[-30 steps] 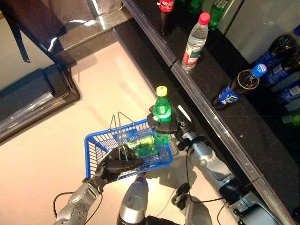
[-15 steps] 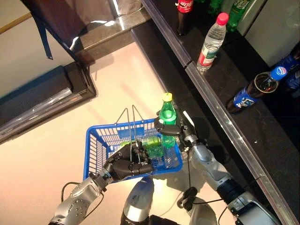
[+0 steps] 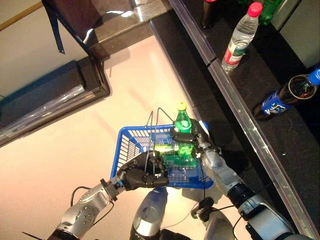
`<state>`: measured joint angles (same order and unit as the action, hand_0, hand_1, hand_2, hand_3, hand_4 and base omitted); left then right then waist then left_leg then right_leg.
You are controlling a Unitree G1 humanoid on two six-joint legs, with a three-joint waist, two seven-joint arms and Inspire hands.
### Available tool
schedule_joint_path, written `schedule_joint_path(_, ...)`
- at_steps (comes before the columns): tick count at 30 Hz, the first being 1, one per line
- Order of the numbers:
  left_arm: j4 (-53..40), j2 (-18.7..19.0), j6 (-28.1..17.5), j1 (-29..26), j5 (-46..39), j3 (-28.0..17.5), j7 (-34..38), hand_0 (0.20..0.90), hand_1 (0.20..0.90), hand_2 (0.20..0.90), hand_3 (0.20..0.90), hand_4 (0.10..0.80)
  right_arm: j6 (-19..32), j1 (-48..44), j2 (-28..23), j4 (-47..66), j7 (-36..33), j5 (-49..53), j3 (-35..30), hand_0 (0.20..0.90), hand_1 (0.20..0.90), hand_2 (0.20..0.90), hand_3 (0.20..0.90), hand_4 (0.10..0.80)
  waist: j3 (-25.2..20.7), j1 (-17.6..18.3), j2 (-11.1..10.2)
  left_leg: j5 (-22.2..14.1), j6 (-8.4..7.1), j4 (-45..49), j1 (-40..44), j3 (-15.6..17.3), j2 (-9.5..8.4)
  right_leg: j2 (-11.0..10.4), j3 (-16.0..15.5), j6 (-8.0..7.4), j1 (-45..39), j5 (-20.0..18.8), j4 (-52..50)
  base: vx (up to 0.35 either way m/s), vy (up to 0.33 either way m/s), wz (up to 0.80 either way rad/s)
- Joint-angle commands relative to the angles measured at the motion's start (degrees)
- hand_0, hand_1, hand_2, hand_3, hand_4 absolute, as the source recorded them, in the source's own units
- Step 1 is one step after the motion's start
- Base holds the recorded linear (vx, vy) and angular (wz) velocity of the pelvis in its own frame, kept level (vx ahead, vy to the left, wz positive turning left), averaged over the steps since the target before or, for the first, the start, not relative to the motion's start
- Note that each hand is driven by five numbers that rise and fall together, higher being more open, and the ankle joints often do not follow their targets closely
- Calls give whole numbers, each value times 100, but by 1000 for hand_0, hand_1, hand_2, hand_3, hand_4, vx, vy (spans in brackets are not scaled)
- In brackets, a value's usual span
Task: Pick up the drink and place into the basket.
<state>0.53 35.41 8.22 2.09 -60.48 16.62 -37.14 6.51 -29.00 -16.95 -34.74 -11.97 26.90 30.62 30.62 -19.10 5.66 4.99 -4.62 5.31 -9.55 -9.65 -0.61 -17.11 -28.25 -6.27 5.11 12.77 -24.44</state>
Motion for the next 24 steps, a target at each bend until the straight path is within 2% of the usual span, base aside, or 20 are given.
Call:
schedule_joint_path(1, -2297, -300, -772, -778, -958, -320, -1415, 300, 300, 300, 200, 100, 364, -652, 276, 105, 215, -234, 341, 300, 300, 300, 200, 100, -338, -73, 265, -366, 371, 570, -205, 275, -432, 351, 54, 435, -28, -832, 696, -1, -11, 11)
schedule_joint_path(9, -2515, -404, -677, -943, -1029, -276, -1513, 300, 300, 300, 200, 100, 209, -417, 339, -761, 582, -1213, 764, 300, 300, 300, 200, 100, -219, -123, 271, -309, 402, 471, -266, 224, -421, 373, 66, 404, 80, -866, 700, -8, -17, 7)
schedule_joint_path(18, -2622, -440, -558, -1084, -833, -187, -1407, 300, 300, 300, 200, 100, 73, -674, 336, -748, 533, -2288, 1113, 300, 300, 300, 200, 100, -189, -200, 254, -273, 422, 457, -313, 166, -441, 353, 18, 373, 157, -875, 622, 1, -16, 5)
schedule_joint_path(21, -2611, -476, -484, -1108, -815, -192, -1360, 300, 300, 300, 200, 100, -370, -797, 323, -895, 582, -2981, 1243, 300, 300, 300, 200, 100, -201, -237, 248, -268, 419, 488, -342, 161, -450, 336, 4, 357, 171, -877, 589, 10, -3, 0)
schedule_joint_path(24, -2610, -477, -437, -1158, -808, -176, -1343, 300, 300, 300, 200, 100, -1391, -991, 238, -1262, 868, -3663, 1423, 300, 300, 300, 200, 100, -188, -278, 233, -259, 421, 499, -354, 161, -451, 326, -3, 339, 180, -884, 567, 0, 0, 0)
